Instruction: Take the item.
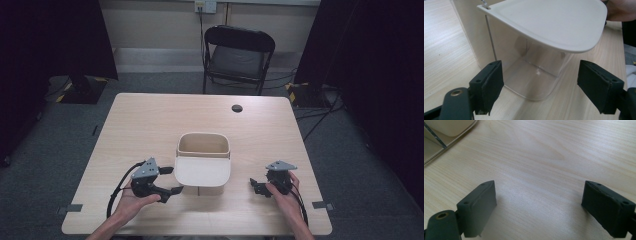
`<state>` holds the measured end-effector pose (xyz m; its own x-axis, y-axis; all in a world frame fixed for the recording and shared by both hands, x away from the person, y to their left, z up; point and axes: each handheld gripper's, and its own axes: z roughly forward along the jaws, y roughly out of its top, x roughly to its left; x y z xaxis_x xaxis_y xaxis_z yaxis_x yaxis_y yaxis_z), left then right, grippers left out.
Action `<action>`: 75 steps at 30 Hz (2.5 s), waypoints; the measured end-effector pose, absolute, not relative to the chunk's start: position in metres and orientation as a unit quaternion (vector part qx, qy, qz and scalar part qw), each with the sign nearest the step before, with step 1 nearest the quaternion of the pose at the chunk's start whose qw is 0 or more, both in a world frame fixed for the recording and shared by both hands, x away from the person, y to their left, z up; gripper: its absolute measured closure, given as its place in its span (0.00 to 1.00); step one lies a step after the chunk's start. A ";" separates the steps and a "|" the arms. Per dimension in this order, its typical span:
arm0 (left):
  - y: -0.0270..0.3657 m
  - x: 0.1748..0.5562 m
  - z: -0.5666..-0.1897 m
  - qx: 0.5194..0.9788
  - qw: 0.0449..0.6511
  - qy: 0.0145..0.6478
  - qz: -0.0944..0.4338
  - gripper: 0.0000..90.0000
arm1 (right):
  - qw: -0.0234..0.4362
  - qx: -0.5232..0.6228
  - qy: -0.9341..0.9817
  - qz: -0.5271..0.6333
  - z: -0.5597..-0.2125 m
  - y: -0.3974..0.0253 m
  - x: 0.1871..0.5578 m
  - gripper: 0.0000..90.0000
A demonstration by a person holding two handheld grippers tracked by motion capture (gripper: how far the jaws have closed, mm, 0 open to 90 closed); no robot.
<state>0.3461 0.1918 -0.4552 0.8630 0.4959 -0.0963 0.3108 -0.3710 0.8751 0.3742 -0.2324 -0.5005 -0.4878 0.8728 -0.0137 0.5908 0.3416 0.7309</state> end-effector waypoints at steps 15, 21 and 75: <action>0.190 0.347 -0.451 0.810 0.525 0.245 0.093 0.32 | 0.207 0.462 0.793 0.340 -0.500 -0.232 0.374 0.13; 0.191 0.346 -0.450 0.806 0.533 0.239 0.095 0.31 | 0.207 0.461 0.793 0.340 -0.500 -0.232 0.375 0.13; 0.192 0.347 -0.437 0.789 0.551 0.253 0.099 0.34 | 0.207 0.461 0.793 0.340 -0.500 -0.232 0.375 0.13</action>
<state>0.3473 0.1915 -0.4370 0.8529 0.5075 -0.1228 0.2896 -0.2642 0.9200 0.3746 -0.2323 -0.5004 -0.4888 0.8723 -0.0144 0.5905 0.3430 0.7305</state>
